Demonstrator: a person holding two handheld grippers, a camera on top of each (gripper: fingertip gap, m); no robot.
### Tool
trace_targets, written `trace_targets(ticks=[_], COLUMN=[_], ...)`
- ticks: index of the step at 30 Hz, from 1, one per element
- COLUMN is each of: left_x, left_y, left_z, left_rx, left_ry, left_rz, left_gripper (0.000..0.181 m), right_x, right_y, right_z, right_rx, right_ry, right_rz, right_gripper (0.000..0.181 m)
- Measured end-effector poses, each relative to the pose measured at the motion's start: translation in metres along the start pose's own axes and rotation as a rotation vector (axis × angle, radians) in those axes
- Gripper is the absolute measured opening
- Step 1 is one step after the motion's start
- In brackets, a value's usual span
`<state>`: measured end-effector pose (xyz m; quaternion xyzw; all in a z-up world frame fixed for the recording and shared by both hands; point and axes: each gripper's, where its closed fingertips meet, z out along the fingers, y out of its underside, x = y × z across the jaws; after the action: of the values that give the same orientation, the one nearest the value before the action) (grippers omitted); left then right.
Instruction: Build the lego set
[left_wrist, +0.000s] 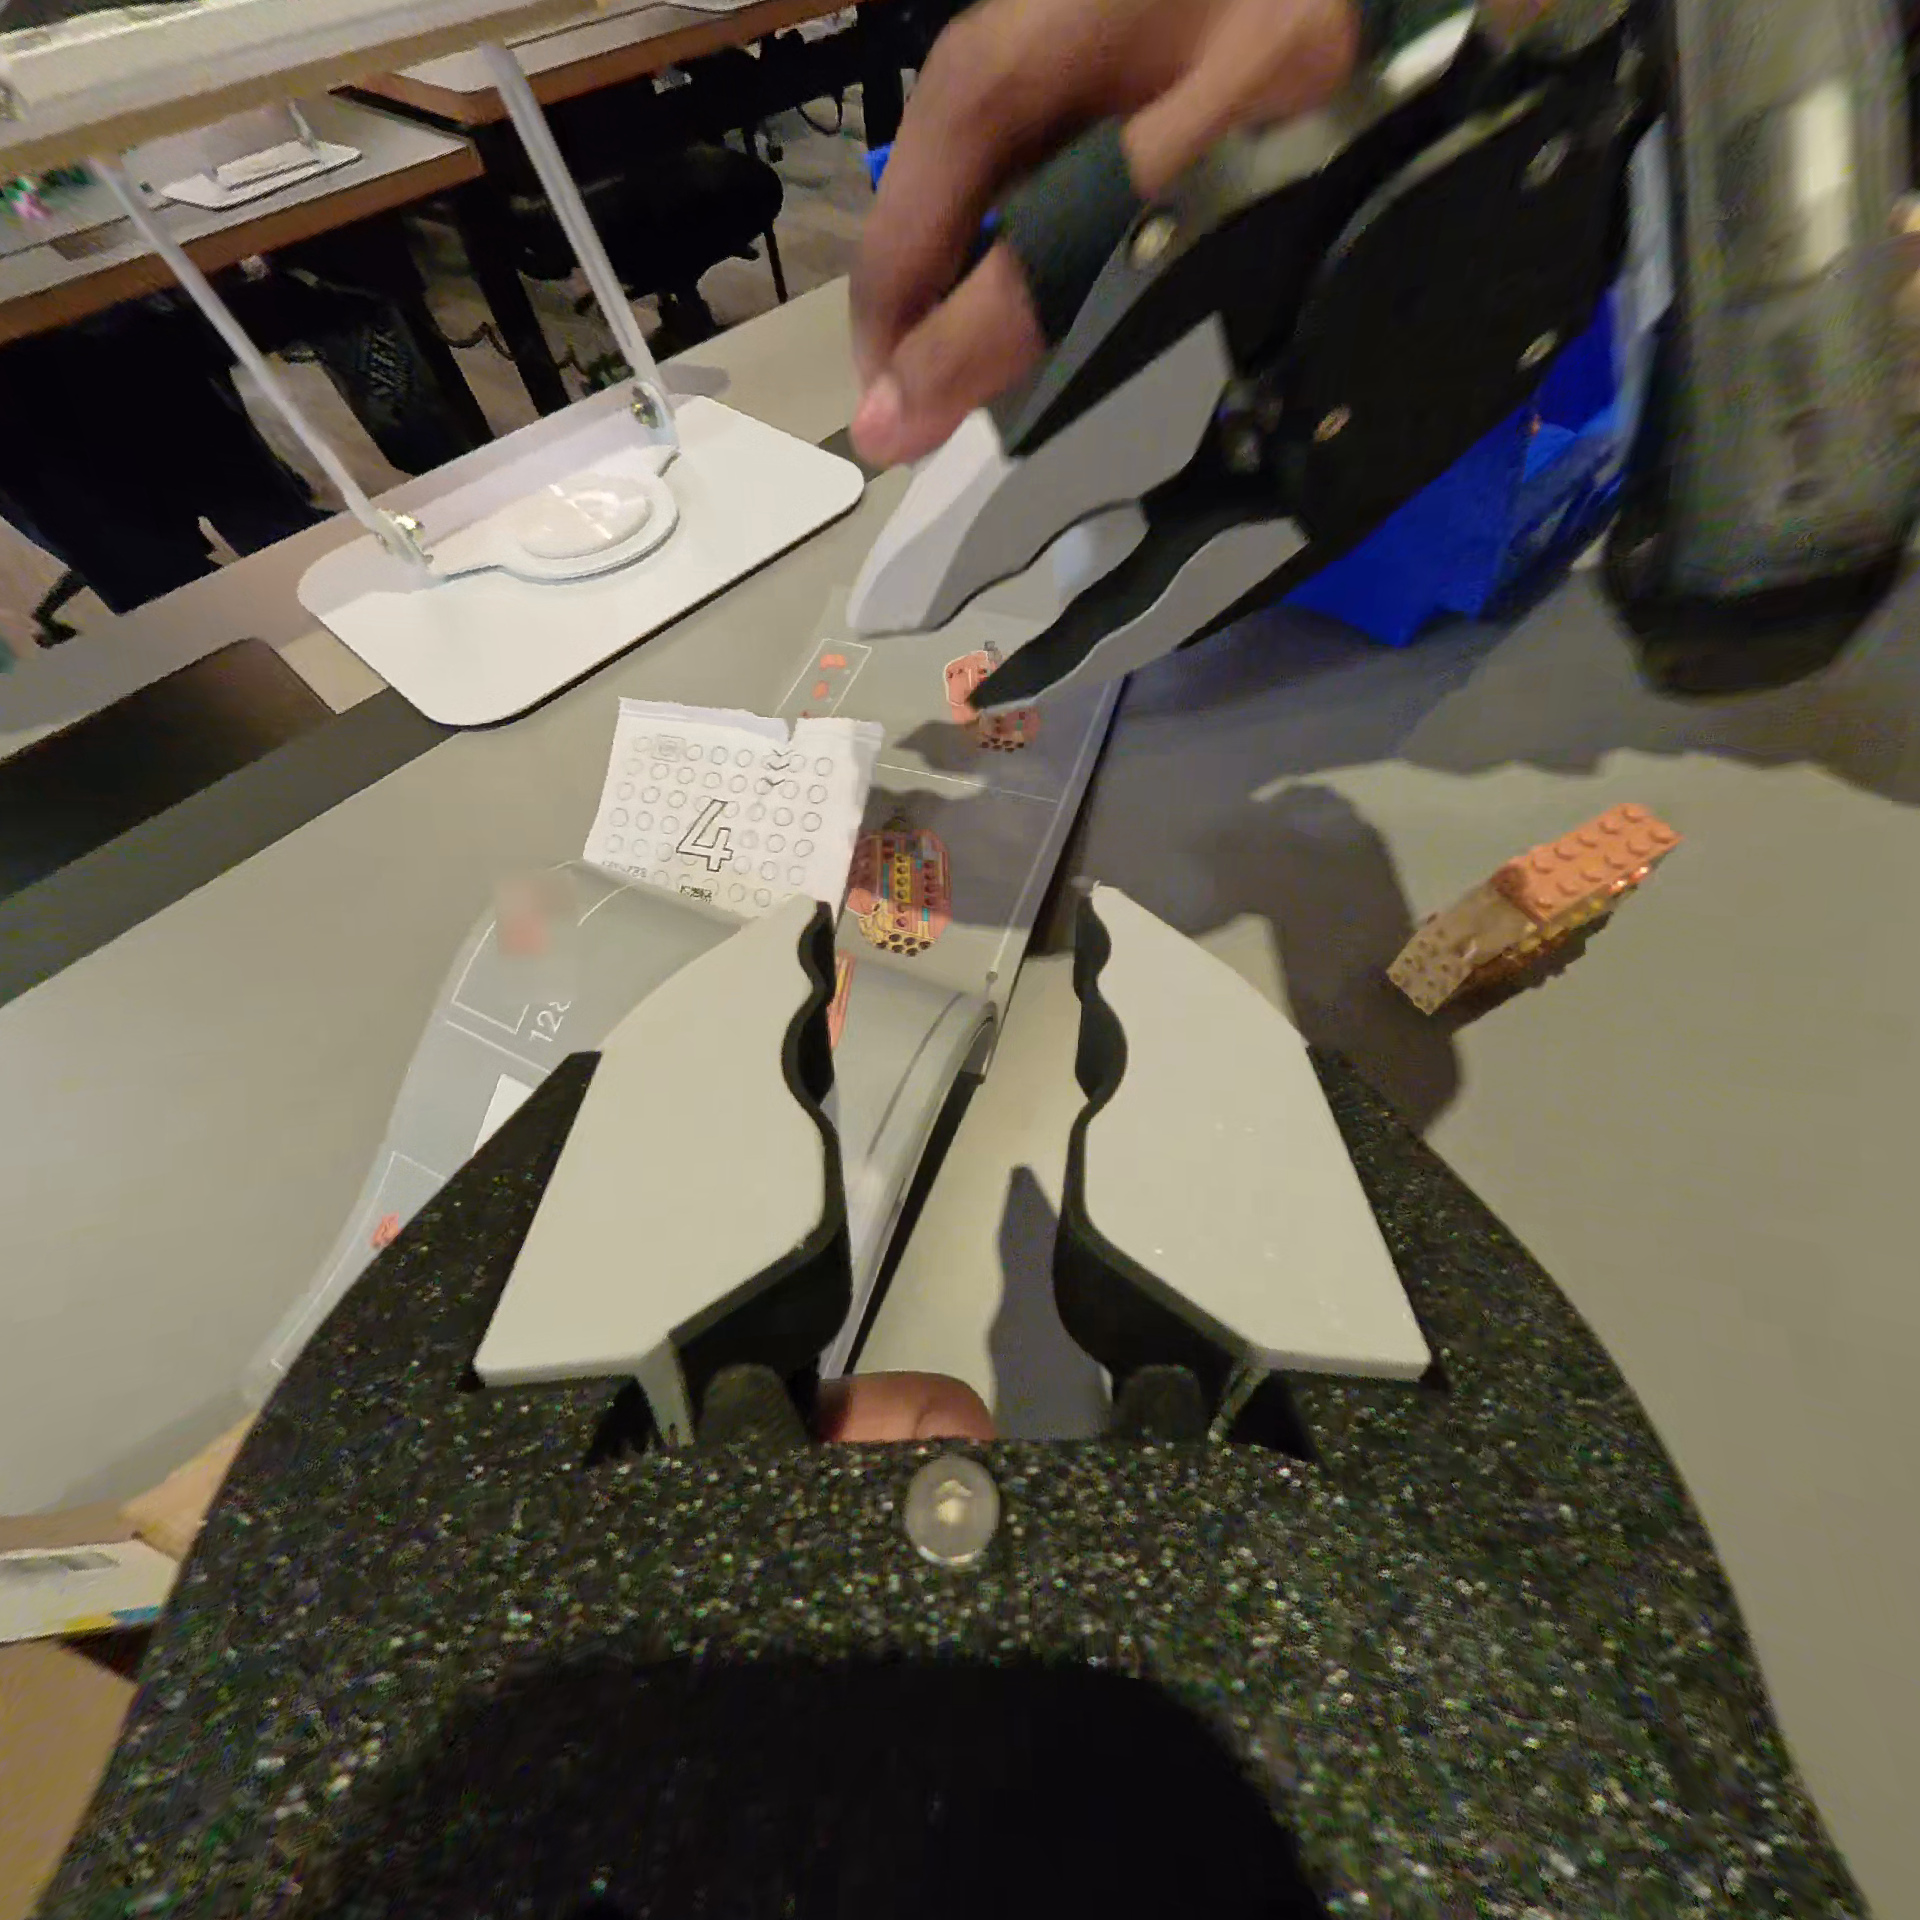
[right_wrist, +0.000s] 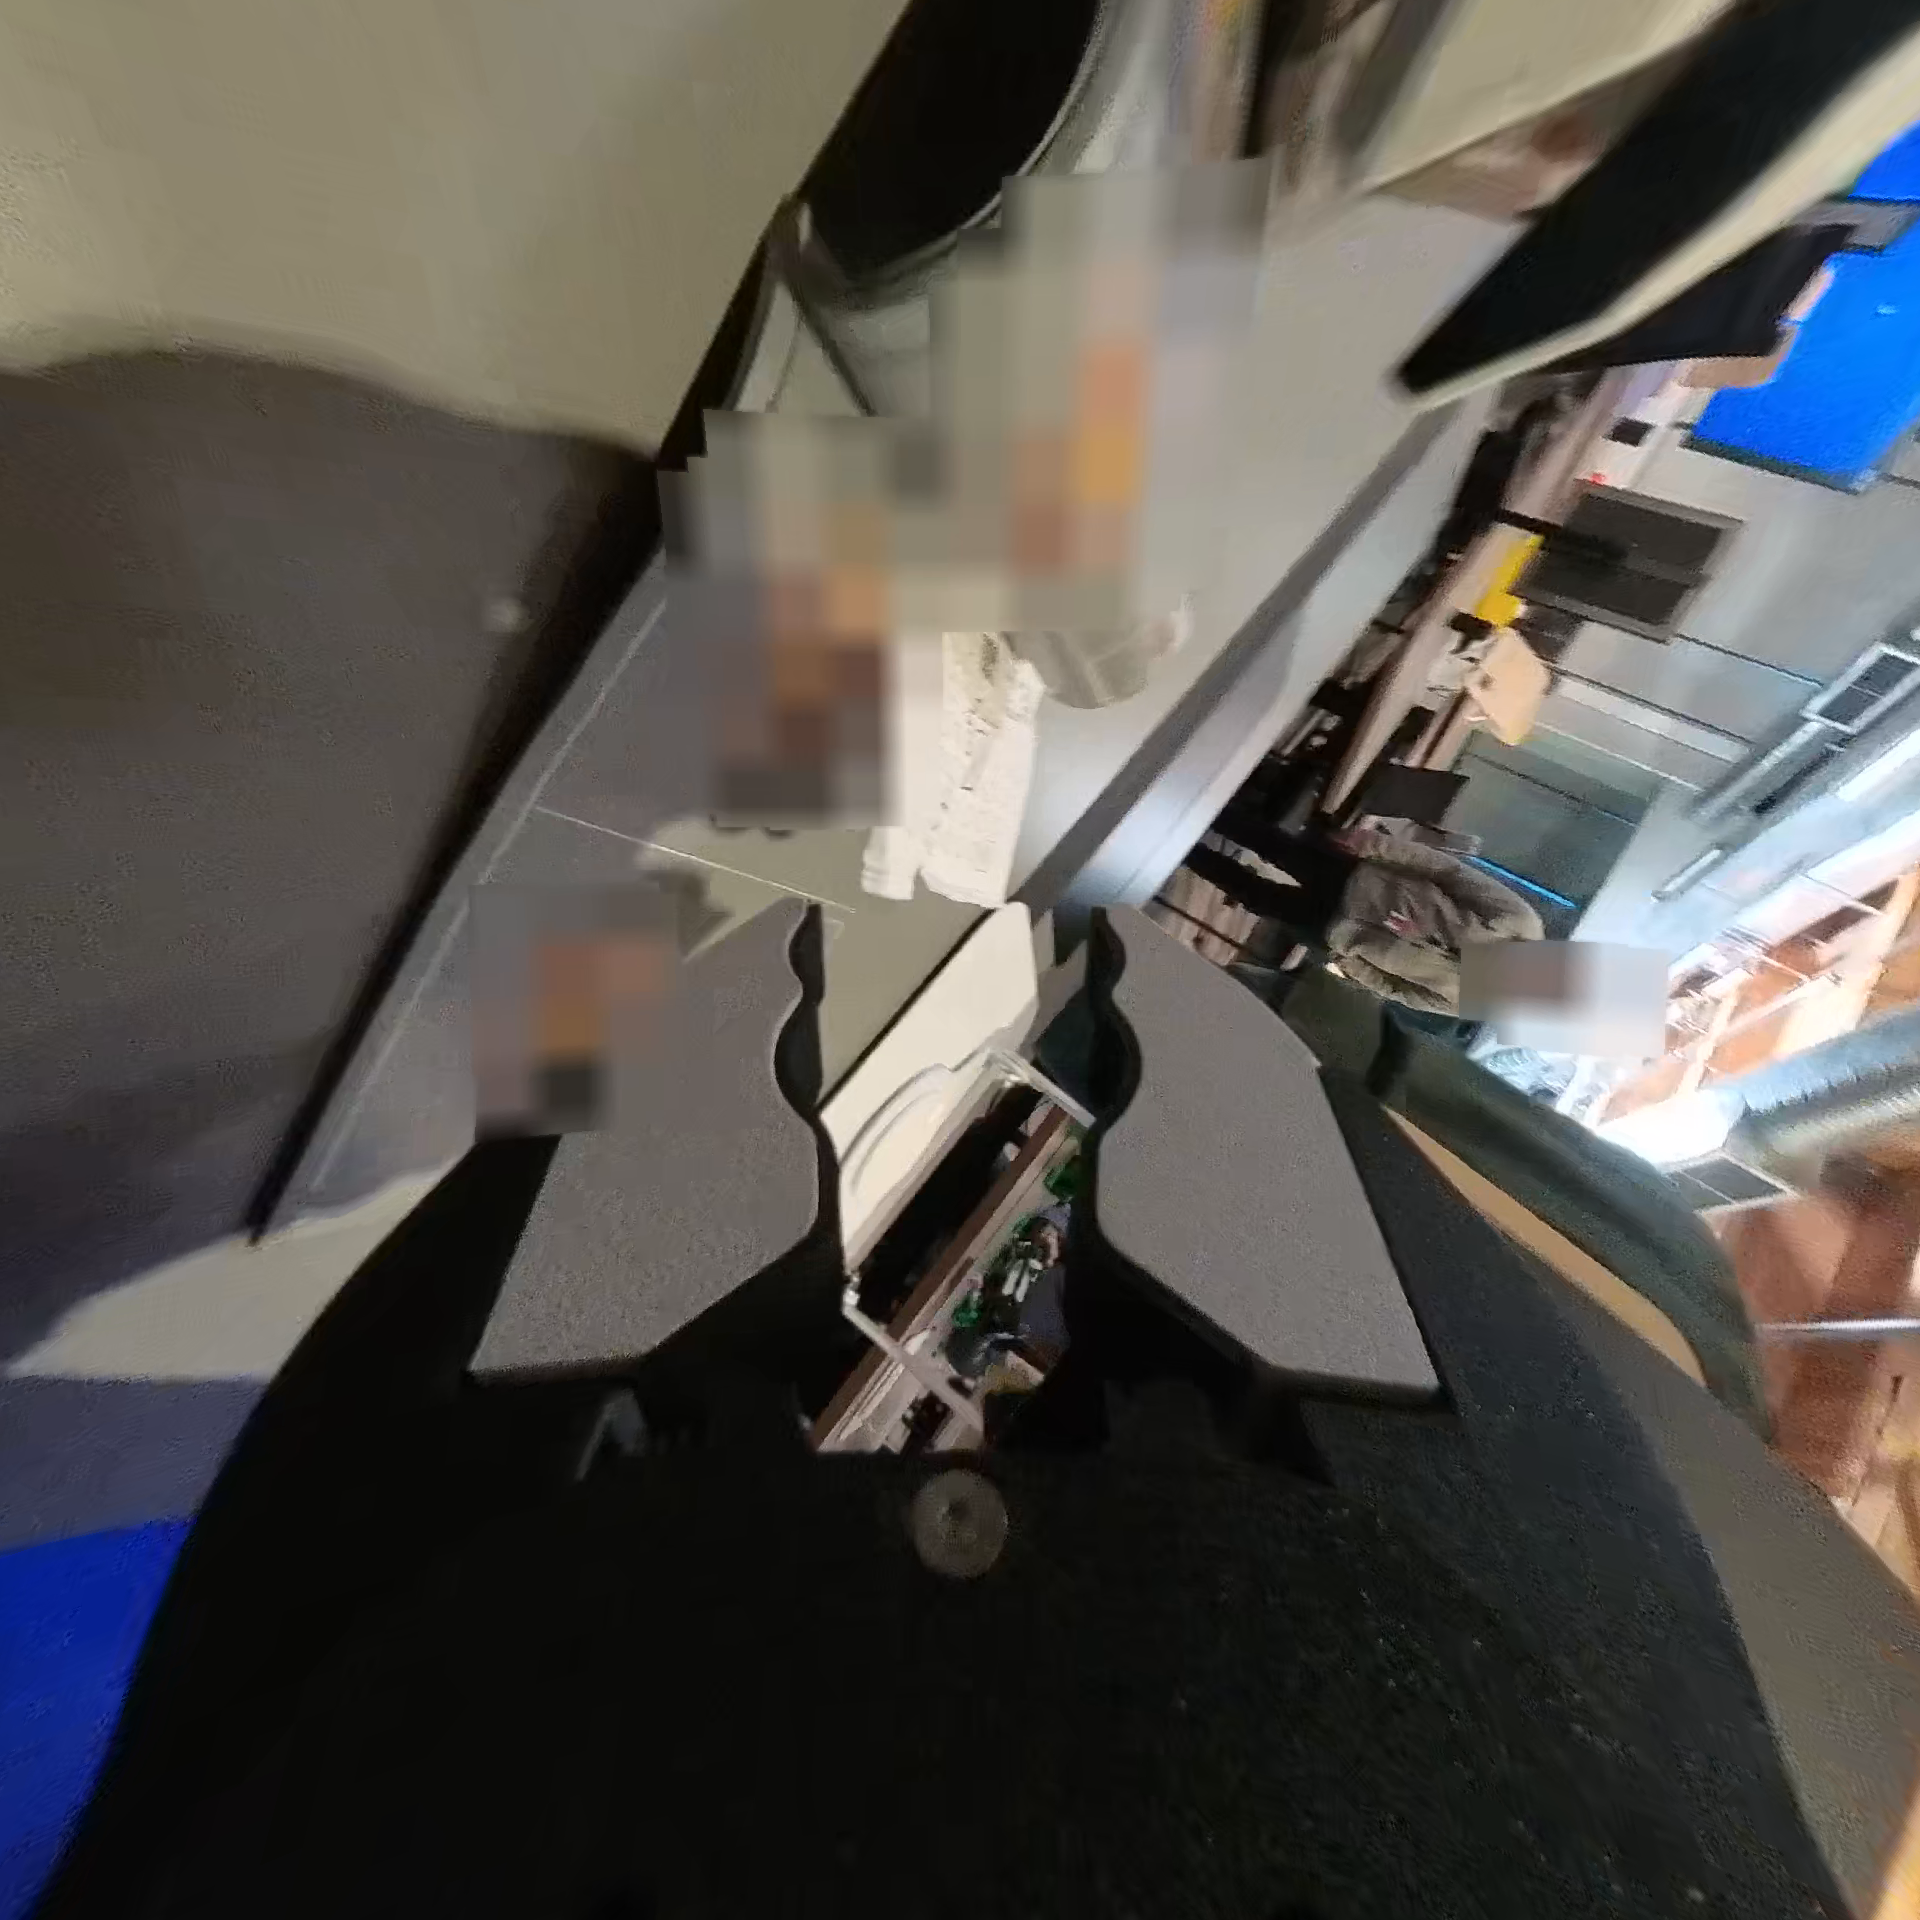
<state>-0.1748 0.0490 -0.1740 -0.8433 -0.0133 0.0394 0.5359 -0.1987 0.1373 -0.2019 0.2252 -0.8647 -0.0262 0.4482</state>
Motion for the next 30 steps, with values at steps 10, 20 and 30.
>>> trace_targets(ticks=[10,20,30], left_x=[-0.013,-0.025,-0.029], left_y=[-0.009,-0.011,-0.008], left_z=[-0.011,-0.017,-0.015], left_rx=[0.069,0.098,0.093], left_ry=[0.011,-0.019,-0.037], left_rz=[-0.116,-0.173,-0.183], left_gripper=[0.044,0.042,0.042], right_x=[-0.017,0.005,0.02], right_y=[0.011,0.017,0.047], right_z=[0.051,0.048,0.004], right_rx=[-0.055,-0.086,-0.185], right_ry=[-0.012,0.128,0.202], right_rz=[-0.125,-0.175,-0.089], right_gripper=[0.039,0.0,0.0])
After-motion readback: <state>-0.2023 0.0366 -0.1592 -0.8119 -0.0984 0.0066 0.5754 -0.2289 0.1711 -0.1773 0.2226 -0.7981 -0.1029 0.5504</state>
